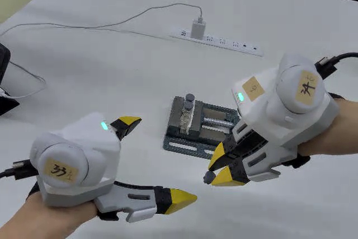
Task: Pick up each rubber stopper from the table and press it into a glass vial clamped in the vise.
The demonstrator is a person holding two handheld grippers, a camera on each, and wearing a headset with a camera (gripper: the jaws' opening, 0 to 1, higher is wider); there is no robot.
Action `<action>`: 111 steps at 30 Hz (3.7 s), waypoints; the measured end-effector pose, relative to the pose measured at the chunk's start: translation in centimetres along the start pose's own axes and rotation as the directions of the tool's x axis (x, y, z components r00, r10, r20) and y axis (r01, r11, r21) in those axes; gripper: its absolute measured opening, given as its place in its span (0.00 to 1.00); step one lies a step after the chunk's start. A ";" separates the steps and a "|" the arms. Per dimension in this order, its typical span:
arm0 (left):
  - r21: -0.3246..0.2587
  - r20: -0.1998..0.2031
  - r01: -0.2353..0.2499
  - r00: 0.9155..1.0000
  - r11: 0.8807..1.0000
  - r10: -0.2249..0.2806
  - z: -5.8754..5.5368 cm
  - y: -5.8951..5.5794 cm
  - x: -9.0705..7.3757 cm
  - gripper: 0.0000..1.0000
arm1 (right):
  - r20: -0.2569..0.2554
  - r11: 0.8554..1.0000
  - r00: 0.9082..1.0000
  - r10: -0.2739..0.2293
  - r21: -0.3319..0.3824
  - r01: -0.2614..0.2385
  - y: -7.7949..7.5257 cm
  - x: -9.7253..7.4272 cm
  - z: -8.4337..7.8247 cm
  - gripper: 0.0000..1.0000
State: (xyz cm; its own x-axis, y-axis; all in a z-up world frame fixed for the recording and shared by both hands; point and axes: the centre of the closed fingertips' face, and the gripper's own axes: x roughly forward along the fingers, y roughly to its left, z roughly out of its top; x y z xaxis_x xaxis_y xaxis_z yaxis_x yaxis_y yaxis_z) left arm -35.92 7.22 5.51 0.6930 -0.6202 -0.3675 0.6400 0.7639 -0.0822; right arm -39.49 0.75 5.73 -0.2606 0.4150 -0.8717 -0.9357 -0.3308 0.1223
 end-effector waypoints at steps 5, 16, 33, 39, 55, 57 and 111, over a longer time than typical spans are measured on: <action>-0.017 0.005 -0.021 1.000 1.000 0.021 -0.2 0.6 -0.4 0.99 | -0.006 1.000 1.000 -0.007 0.000 0.007 -0.4 0.0 -0.2 0.06; -0.038 0.017 -0.059 0.998 0.998 0.060 -0.5 1.6 -1.4 0.99 | -0.048 0.999 0.998 -0.036 -0.026 0.035 -3.0 -0.2 -0.5 0.06; -0.035 0.003 -0.049 0.999 0.998 0.049 -0.9 1.8 -1.9 0.99 | -0.136 0.985 0.984 -0.119 -0.144 0.100 -10.2 -1.2 0.8 0.06; -0.042 -0.001 -0.044 0.999 0.998 0.044 -1.1 1.7 -1.9 0.98 | -0.174 0.977 0.976 -0.131 -0.192 0.096 -11.8 -0.9 0.7 0.06; -0.050 -0.010 -0.039 0.999 0.998 0.038 -1.3 1.8 -1.8 0.99 | -0.240 0.921 0.965 -0.105 -0.391 0.003 -13.0 0.3 0.8 0.05; -0.052 -0.012 -0.040 0.999 0.998 0.039 -1.3 1.9 -1.7 0.99 | -0.244 0.909 0.964 -0.108 -0.416 -0.004 -13.2 0.4 0.9 0.05; -0.083 -0.015 -0.030 0.999 0.996 0.029 -2.1 1.7 -1.4 0.97 | -0.372 0.995 0.925 -0.083 -0.084 0.055 -12.8 1.7 0.9 0.04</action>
State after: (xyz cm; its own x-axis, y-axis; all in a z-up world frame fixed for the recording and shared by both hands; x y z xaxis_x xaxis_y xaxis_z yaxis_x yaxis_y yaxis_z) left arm -36.50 9.77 3.97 0.7064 -0.5948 -0.3837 0.5890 0.7946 -0.1474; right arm -28.15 6.43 3.13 -0.0749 0.0959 -0.9926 -0.9255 -0.3774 0.0334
